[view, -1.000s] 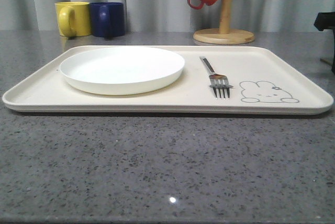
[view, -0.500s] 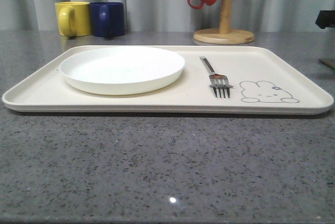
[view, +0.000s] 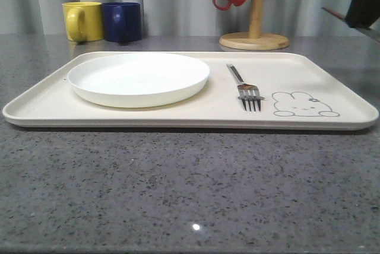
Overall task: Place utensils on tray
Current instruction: 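Place the chopsticks on the tray next to the fork and release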
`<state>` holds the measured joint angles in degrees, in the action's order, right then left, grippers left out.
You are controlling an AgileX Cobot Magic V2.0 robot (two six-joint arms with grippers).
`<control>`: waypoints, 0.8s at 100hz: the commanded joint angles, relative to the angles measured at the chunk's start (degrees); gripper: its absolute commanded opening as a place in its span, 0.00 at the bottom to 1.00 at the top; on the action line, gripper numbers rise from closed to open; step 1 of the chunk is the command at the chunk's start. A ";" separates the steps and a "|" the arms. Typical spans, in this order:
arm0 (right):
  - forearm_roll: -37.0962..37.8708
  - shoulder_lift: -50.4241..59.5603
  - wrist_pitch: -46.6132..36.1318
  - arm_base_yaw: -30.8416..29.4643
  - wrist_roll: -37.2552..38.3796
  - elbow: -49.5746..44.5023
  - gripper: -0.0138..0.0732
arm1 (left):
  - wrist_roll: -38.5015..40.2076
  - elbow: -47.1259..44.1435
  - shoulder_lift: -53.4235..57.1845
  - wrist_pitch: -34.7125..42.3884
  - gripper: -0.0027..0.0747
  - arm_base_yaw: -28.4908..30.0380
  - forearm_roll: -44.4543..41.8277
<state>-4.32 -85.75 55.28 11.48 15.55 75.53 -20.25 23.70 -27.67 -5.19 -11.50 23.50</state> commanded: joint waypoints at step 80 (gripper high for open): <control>3.77 -8.78 -13.41 9.99 13.61 1.71 0.15 | 0.41 1.58 -0.15 4.00 0.01 -0.33 0.29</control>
<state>0.00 -96.85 45.08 21.39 29.07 75.53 -20.25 23.70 -27.67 -5.19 -11.50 23.50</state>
